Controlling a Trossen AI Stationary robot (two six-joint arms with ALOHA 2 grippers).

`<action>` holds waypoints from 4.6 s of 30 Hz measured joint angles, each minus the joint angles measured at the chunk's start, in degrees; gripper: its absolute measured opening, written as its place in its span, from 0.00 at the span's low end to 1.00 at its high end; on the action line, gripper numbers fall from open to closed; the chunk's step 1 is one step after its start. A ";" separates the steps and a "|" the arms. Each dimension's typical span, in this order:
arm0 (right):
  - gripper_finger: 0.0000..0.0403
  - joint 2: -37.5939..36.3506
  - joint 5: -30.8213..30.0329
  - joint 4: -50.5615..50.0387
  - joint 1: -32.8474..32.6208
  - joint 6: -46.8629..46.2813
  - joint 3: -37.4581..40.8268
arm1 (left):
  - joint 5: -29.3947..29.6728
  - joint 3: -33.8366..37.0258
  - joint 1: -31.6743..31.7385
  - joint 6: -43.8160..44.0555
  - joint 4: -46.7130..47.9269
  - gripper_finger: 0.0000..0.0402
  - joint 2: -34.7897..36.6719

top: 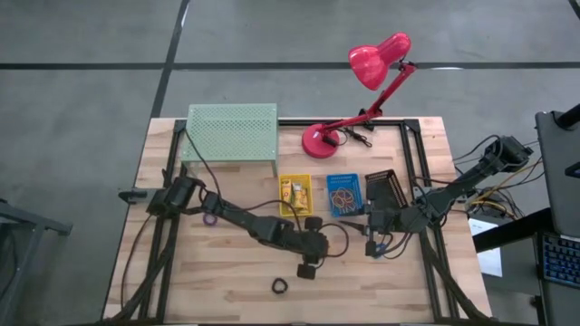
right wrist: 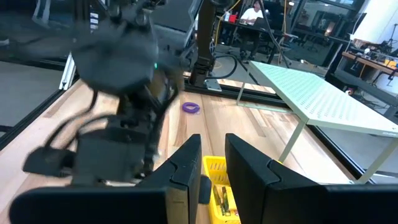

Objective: Pick & Place Office Desk Supplies
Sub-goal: Put the yellow spring keychain into the black basket

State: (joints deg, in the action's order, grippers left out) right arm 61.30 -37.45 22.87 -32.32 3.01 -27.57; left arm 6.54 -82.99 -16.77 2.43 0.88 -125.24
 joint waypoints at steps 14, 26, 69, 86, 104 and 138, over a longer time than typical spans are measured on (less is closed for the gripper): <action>0.17 0.00 -0.01 -0.02 -0.01 0.00 0.00 | -2.12 0.08 0.65 3.76 6.83 0.34 -0.07; 0.17 0.02 -0.01 -0.02 -0.02 0.01 0.00 | -1.25 0.08 0.10 2.26 2.78 0.34 -0.40; 0.17 0.00 0.00 -0.04 -0.02 0.02 0.00 | -0.27 -1.10 0.78 7.89 14.44 0.34 -0.27; 0.17 0.00 -0.02 -0.03 -0.01 0.00 0.00 | -5.09 -6.46 3.31 11.54 27.97 0.34 0.47; 0.17 0.00 0.00 -0.01 -0.02 0.00 0.00 | -4.28 -14.09 1.33 9.69 34.79 0.34 0.52; 0.17 0.00 0.13 0.05 -0.02 0.00 -0.02 | -2.37 -16.65 -0.34 3.66 30.15 0.67 0.58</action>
State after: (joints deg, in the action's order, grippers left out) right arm 61.30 -37.32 22.92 -32.34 3.01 -27.59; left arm 4.17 -99.65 -17.11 6.10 31.02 -124.66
